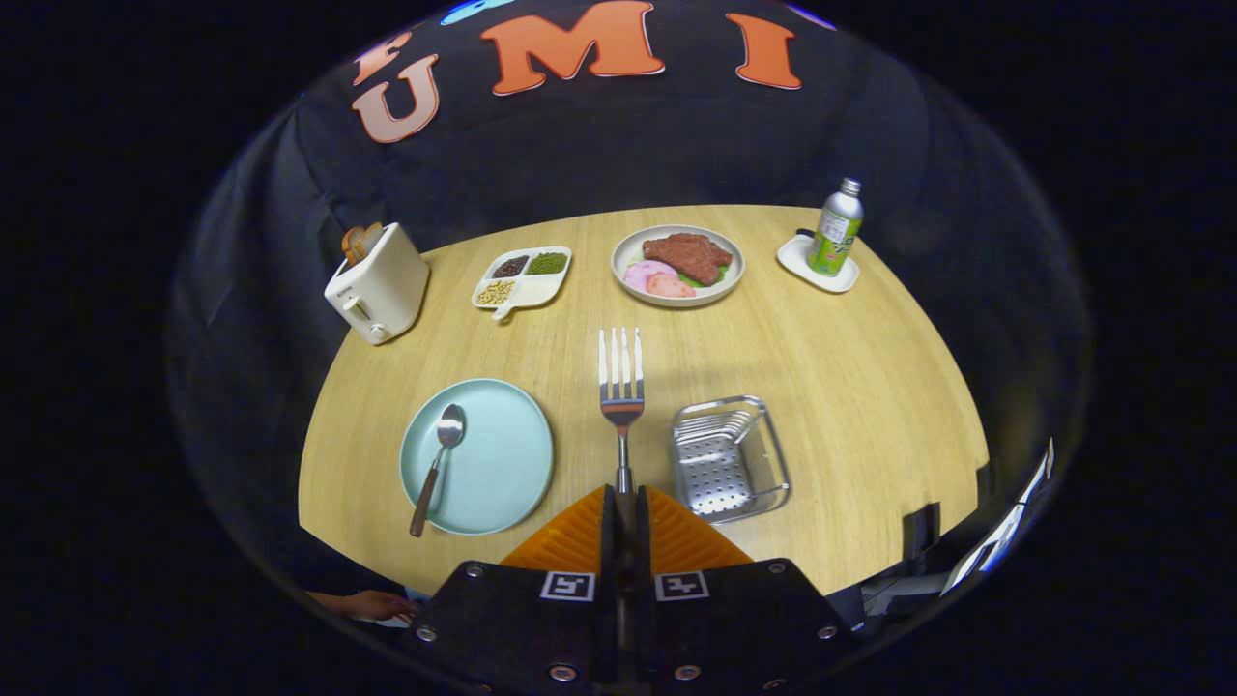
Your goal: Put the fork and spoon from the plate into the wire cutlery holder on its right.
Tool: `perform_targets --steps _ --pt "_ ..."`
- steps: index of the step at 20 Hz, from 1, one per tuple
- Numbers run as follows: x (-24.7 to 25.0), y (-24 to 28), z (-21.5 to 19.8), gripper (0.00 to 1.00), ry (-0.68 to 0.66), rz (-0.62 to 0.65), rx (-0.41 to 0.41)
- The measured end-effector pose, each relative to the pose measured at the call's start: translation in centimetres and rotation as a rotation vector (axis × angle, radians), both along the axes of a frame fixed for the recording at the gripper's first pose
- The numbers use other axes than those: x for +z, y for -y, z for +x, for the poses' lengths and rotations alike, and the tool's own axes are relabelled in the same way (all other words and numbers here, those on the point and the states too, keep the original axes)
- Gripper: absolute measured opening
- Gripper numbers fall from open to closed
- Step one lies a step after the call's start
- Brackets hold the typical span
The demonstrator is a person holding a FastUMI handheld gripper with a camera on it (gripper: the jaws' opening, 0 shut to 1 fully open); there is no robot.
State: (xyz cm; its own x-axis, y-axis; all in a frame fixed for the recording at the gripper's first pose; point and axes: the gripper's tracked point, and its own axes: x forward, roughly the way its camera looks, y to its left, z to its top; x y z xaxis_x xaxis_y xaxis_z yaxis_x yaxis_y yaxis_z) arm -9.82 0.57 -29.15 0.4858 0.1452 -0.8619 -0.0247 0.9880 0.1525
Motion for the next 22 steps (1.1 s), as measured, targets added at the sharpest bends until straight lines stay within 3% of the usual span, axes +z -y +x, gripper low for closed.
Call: perform_targets --steps 5,9,18,22 --pt "-1.3 5.2 -2.7 0.08 -0.093 -0.058 -0.014" --pt "-2.9 6.3 -3.9 0.08 -0.205 -0.066 0.057" --pt "-4.8 7.8 -1.7 0.09 -0.301 -0.206 0.258" --pt "-5.1 7.2 -3.4 0.09 -0.358 -0.206 0.317"
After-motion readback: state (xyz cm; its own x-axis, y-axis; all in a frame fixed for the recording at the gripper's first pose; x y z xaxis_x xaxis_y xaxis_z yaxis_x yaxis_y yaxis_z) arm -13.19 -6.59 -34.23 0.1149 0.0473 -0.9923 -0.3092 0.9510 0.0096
